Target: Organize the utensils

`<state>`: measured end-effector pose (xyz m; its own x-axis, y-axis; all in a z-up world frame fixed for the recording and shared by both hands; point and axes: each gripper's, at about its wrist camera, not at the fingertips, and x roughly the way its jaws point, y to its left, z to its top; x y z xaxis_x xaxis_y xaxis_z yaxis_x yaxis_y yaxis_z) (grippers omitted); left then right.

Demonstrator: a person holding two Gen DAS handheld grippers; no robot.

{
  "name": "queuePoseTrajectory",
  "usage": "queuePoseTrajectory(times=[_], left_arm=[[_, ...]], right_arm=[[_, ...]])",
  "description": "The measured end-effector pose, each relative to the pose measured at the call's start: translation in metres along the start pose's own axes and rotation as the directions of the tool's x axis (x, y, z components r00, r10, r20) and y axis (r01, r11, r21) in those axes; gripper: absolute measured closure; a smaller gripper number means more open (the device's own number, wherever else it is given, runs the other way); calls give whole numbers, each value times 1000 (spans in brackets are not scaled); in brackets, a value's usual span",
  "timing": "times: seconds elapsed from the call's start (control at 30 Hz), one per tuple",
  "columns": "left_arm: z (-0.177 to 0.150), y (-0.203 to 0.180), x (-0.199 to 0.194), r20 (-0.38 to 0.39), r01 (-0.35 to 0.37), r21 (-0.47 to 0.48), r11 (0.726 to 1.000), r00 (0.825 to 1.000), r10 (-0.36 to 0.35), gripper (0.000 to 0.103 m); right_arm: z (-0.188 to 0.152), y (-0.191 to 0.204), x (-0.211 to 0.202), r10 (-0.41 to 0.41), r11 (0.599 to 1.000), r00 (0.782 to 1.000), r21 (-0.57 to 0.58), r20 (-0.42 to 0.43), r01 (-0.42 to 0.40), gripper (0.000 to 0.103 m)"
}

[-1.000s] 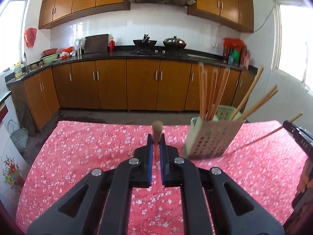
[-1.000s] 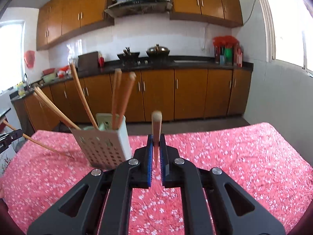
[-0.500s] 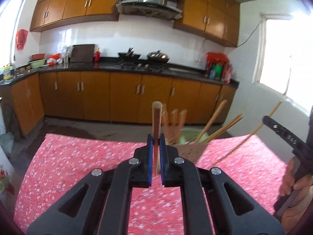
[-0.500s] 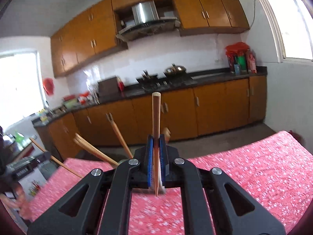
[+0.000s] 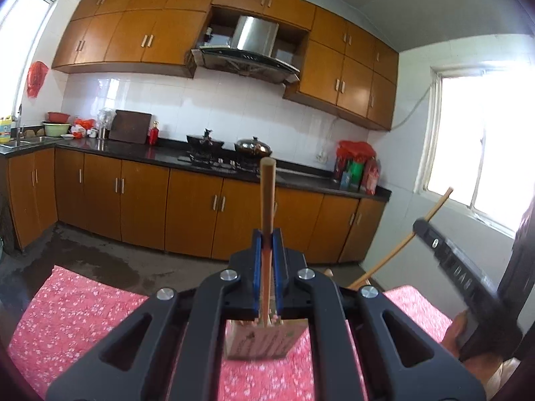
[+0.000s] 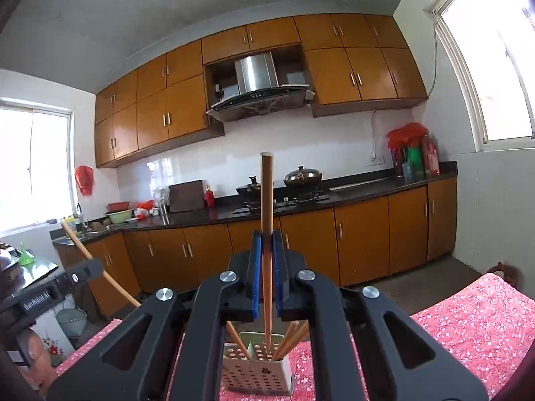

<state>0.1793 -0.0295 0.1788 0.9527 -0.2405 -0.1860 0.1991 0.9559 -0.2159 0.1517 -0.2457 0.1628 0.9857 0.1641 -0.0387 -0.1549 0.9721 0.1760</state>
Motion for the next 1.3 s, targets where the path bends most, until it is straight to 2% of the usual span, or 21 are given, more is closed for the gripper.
queuePoseTrajectory(times=[0.1, 0.2, 0.37, 0.5, 0.57, 0.63, 0.67, 0.77, 0.83, 0.87, 0.9, 0.93, 0.97, 1.0, 1.03, 1.1, 1.3], left_arm=[[1, -3, 15, 43, -49, 28, 998, 998, 48, 95], [-5, -2, 34, 46, -70, 29, 997, 997, 68, 95], [-18, 4, 54, 35, -62, 5, 998, 997, 62, 95], [-30, 11, 70, -10, -49, 1, 999, 999, 49, 95], [-34, 16, 70, -22, -44, -7, 999, 999, 43, 92], [-33, 20, 68, -21, -46, -12, 999, 999, 45, 71], [-32, 22, 65, -16, -49, -15, 999, 999, 49, 68], [-24, 31, 52, -4, -50, -30, 998, 999, 50, 64], [-21, 37, 41, 3, -56, -37, 998, 998, 56, 52], [-20, 39, 34, 6, -59, -38, 998, 998, 59, 49], [-21, 43, 25, 6, -68, -34, 997, 998, 68, 40], [-22, 45, 17, 5, -78, -26, 997, 997, 78, 30], [-23, 47, 9, 6, -89, -18, 996, 996, 89, 25], [-26, 49, -2, 8, -100, -8, 995, 995, 100, 16], [-29, 50, -11, 10, -106, 1, 994, 994, 106, 9], [-39, 50, -30, 5, -124, 34, 992, 992, 124, 4], [-84, 43, -78, -17, -209, 135, 969, 977, 214, 4]], right_arm=[[-9, -2, 16, -8, 1000, 1000, 7, -20, 8, 96], [-20, -4, 26, -18, 1000, 999, 23, -48, 19, 96], [-33, -7, 39, -20, 999, 995, 34, -97, 23, 96], [-41, -3, 42, -6, 1000, 992, 14, -124, 8, 95], [-42, -2, 43, -6, 1000, 991, 10, -132, 8, 93], [-41, -5, 41, -9, 1000, 991, 16, -133, 12, 78], [-40, -7, 39, -12, 1000, 992, 22, -129, 15, 69], [-33, -12, 34, -21, 999, 993, 26, -116, 24, 67], [-27, -17, 26, -30, 999, 994, 29, -108, 34, 60], [-25, -19, 22, -40, 999, 994, 28, -104, 43, 49], [-23, -20, 15, -50, 998, 994, 26, -97, 53, 38], [-22, -21, 8, -56, 998, 994, 25, -91, 59, 33], [-21, -22, 2, -63, 998, 994, 21, -88, 65, 22], [-22, -21, -8, -70, 997, 994, 12, -85, 71, 10], [-23, -20, -16, -80, 997, 993, 0, -82, 80, 6], [-30, -14, -32, -107, 994, 991, -43, -76, 104, 2], [-62, 3, -66, -201, 973, 973, -135, -115, 185, 2]])
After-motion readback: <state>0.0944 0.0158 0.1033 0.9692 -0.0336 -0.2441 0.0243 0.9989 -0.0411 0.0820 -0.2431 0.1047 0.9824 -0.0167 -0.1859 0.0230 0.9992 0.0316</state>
